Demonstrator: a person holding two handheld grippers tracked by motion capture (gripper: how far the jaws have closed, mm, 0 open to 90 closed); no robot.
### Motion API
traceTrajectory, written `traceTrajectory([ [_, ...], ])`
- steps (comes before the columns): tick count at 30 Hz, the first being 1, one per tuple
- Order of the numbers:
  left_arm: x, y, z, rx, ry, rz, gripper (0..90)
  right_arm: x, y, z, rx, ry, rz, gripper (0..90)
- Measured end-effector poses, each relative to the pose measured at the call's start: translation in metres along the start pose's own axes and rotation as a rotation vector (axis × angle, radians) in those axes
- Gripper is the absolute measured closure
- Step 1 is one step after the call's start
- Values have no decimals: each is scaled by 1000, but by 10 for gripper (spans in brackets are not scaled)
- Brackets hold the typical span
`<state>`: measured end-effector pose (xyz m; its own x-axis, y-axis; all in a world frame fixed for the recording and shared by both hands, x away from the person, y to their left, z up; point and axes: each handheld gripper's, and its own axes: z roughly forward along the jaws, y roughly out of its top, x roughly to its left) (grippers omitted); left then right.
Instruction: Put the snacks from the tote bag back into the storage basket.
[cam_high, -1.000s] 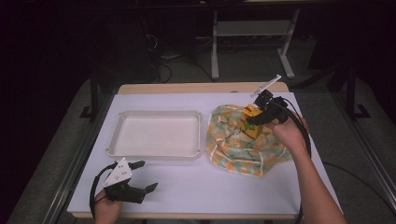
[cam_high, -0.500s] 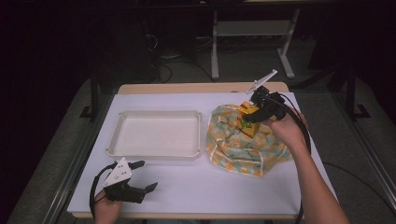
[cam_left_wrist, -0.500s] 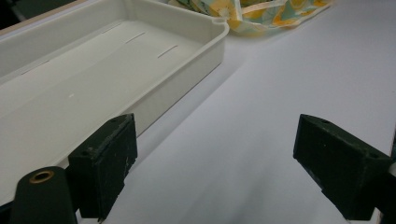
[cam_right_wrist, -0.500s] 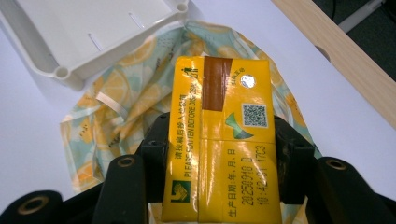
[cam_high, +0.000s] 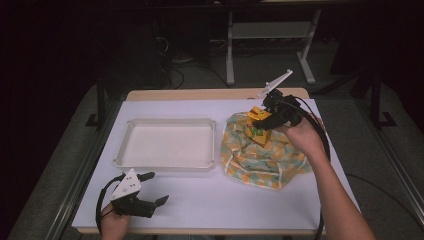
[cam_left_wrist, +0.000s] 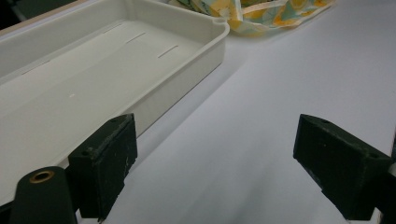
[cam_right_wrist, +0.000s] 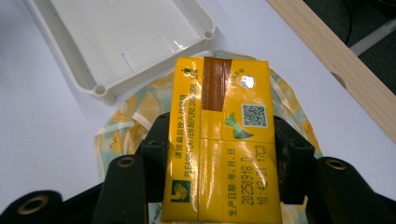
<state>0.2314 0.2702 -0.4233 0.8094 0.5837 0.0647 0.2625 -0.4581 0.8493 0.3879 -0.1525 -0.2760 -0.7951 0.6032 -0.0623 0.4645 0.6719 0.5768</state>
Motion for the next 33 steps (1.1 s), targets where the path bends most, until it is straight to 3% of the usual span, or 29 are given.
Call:
traceTrajectory([
  [21,0,0,-1,-4,2,-2,133,19,21,4,-13,43,-84,493],
  [33,1,0,-2,-5,4,5,133,27,31,4,-20,57,-102,493],
])
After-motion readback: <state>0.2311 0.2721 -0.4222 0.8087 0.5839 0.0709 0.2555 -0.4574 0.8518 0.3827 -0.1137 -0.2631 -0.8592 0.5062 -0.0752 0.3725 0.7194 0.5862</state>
